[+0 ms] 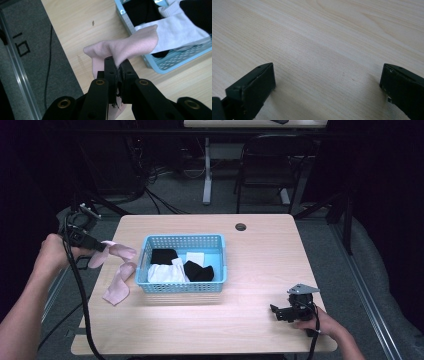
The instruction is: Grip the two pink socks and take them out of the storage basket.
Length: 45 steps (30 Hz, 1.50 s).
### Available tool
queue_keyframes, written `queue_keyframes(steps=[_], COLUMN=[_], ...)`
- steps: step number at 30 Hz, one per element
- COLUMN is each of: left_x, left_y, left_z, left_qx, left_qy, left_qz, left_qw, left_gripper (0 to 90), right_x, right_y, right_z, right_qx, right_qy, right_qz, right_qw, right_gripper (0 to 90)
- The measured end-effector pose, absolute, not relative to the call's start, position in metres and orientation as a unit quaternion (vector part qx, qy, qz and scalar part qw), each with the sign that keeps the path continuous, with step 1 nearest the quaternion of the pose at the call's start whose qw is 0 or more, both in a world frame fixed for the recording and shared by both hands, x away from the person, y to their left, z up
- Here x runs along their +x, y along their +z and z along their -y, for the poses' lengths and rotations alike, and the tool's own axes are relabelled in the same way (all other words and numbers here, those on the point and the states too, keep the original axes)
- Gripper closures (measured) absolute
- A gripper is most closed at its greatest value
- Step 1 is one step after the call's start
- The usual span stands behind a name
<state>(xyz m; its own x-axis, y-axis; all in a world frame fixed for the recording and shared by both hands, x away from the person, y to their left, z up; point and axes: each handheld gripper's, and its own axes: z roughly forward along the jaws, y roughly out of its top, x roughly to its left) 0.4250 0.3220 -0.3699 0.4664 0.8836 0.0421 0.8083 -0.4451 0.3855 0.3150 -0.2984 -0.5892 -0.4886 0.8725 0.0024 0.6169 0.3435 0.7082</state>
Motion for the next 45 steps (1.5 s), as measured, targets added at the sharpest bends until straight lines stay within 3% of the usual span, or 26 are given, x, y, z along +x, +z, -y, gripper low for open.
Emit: queue_keyframes(steps=[19, 28, 35, 38, 43, 44, 45], left_x=[0.432, 0.436, 0.436, 0.435, 0.429, 0.427, 0.425], left_y=[-0.468, -0.519, -0.535, -0.539, -0.531, -0.529, -0.526], left_z=[-0.332, -0.337, -0.339, -0.340, -0.340, -0.341, -0.341], left_qx=[0.826, 0.809, 0.803, 0.802, 0.801, 0.800, 0.797], left_qy=[0.064, 0.032, 0.021, 0.018, 0.024, 0.026, 0.031], left_qz=[-0.549, -0.577, -0.583, -0.583, -0.582, -0.582, -0.585], left_qw=[0.110, 0.114, 0.123, 0.133, 0.141, 0.144, 0.149], left_gripper=[85.8, 83.7, 81.7, 79.8, 67.7, 59.4, 59.4], right_x=[0.315, 0.315, 0.315, 0.315, 0.315, 0.315, 0.315], right_y=[-0.589, -0.589, -0.589, -0.589, -0.589, -0.589, -0.589], right_z=[0.298, 0.298, 0.298, 0.298, 0.298, 0.298, 0.298], right_qx=[0.467, 0.467, 0.467, 0.466, 0.467, 0.467, 0.467], right_qy=[0.331, 0.331, 0.331, 0.331, 0.331, 0.331, 0.331], right_qz=[-0.796, -0.796, -0.796, -0.797, -0.796, -0.796, -0.796], right_qw=[0.195, 0.195, 0.195, 0.195, 0.195, 0.195, 0.195], right_gripper=[0.0, 0.0, 0.0, 0.0, 0.0, 0.0, 0.0])
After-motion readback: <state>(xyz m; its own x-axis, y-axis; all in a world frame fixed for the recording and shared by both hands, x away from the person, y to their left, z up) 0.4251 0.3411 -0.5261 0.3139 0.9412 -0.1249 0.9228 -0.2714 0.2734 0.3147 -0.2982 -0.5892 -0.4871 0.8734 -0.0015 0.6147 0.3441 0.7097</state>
